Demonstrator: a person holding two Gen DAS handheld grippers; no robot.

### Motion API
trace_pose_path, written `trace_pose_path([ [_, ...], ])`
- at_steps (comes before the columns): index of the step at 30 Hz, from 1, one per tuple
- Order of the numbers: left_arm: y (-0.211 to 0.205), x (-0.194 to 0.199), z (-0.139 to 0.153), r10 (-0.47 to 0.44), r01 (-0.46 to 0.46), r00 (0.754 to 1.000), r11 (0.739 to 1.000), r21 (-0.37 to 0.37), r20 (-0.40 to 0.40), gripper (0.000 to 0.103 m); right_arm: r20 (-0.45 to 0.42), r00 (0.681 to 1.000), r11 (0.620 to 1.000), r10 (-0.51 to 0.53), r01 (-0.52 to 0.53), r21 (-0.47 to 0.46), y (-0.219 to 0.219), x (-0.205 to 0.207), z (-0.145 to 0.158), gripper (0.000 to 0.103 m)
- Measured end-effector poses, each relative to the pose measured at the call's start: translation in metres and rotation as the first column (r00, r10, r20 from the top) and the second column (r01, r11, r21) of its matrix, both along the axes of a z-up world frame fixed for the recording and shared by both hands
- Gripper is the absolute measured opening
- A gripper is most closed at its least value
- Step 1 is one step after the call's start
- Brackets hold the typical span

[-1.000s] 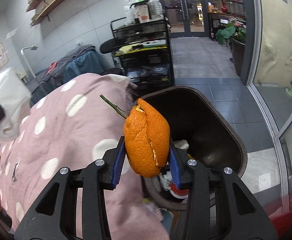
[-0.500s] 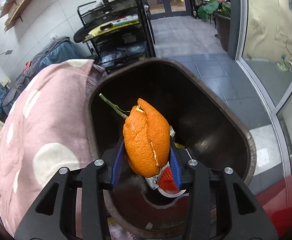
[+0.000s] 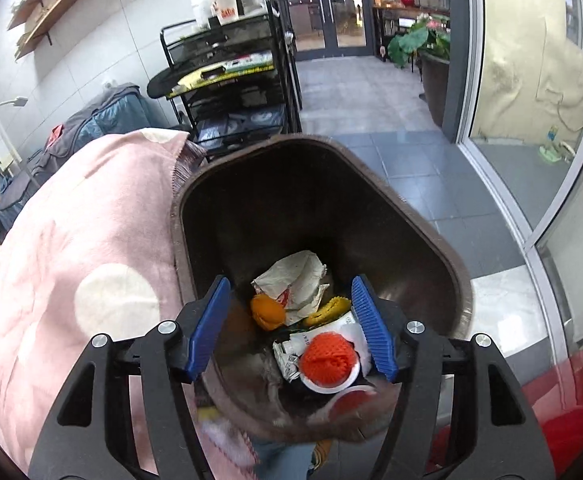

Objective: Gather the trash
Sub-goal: 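Carry the white mask into the bin and open the left gripper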

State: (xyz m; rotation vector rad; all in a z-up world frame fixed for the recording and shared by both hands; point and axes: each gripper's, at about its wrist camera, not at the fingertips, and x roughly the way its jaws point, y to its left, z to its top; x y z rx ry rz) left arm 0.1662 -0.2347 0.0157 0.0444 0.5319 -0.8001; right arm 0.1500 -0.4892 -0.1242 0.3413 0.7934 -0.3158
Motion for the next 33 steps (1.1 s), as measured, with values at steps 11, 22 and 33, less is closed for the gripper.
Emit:
trace_pose_path([
  [11, -0.059, 0.006, -0.018, -0.088, 0.091, 0.995, 0.994, 0.067, -0.05, 0.002, 0.069, 0.998, 1.0, -0.016, 0.016, 0.001, 0.013, -0.048, 0.023, 0.064],
  [22, -0.105, 0.011, -0.038, -0.139, 0.15, 0.987, 0.976, 0.158, -0.079, 0.002, 0.073, 0.996, 0.999, -0.046, 0.045, 0.016, 0.02, -0.077, 0.021, 0.064],
  [33, -0.127, 0.024, -0.062, -0.143, 0.168, 0.983, 0.954, 0.25, -0.116, 0.002, 0.059, 0.996, 0.997, -0.071, 0.069, 0.032, 0.021, -0.096, 0.016, 0.064],
])
